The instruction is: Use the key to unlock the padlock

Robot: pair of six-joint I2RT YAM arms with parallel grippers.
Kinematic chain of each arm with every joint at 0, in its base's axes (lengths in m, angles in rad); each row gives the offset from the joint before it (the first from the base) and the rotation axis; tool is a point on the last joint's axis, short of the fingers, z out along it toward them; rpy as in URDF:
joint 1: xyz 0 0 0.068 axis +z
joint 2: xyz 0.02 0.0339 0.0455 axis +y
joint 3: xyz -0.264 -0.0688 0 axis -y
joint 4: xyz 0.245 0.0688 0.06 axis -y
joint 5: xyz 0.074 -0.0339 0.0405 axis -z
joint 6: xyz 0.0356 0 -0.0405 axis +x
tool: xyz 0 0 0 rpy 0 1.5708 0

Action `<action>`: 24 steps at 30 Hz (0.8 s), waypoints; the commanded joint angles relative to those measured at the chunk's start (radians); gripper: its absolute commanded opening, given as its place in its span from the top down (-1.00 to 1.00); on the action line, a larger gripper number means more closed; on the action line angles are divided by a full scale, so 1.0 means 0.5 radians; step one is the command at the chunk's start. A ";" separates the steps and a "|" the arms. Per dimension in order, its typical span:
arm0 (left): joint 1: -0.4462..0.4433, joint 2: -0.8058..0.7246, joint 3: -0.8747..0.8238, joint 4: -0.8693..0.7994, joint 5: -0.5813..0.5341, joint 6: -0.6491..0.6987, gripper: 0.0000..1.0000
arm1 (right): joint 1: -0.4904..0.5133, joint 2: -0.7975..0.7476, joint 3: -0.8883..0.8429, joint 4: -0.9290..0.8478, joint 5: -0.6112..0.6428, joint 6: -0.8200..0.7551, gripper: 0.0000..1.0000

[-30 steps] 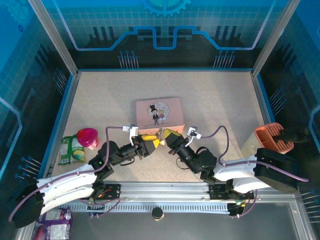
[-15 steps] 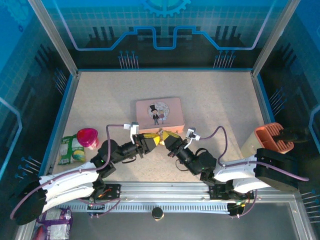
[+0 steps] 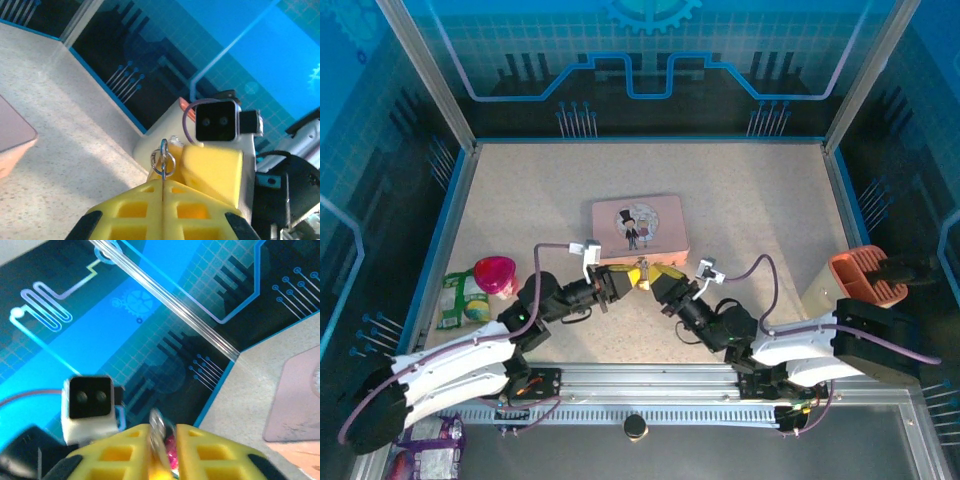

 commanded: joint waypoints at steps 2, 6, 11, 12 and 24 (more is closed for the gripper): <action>0.049 -0.090 0.505 -1.149 -0.031 0.505 1.00 | -0.307 -0.251 -0.189 -0.277 -0.347 0.192 0.36; 0.047 0.119 0.894 -1.800 -0.010 0.789 1.00 | -0.420 -0.666 -0.088 -0.980 -0.634 -0.088 0.27; 0.046 0.218 1.135 -2.157 0.044 1.018 1.00 | -0.521 -1.140 0.053 -1.634 -0.925 -0.573 0.10; 0.046 0.237 1.168 -2.199 0.105 1.067 1.00 | -0.564 -1.213 0.062 -1.722 -1.009 -0.645 0.06; -0.186 0.479 1.512 -2.568 0.321 1.457 1.00 | -0.823 -1.285 0.147 -1.912 -1.961 -0.948 0.12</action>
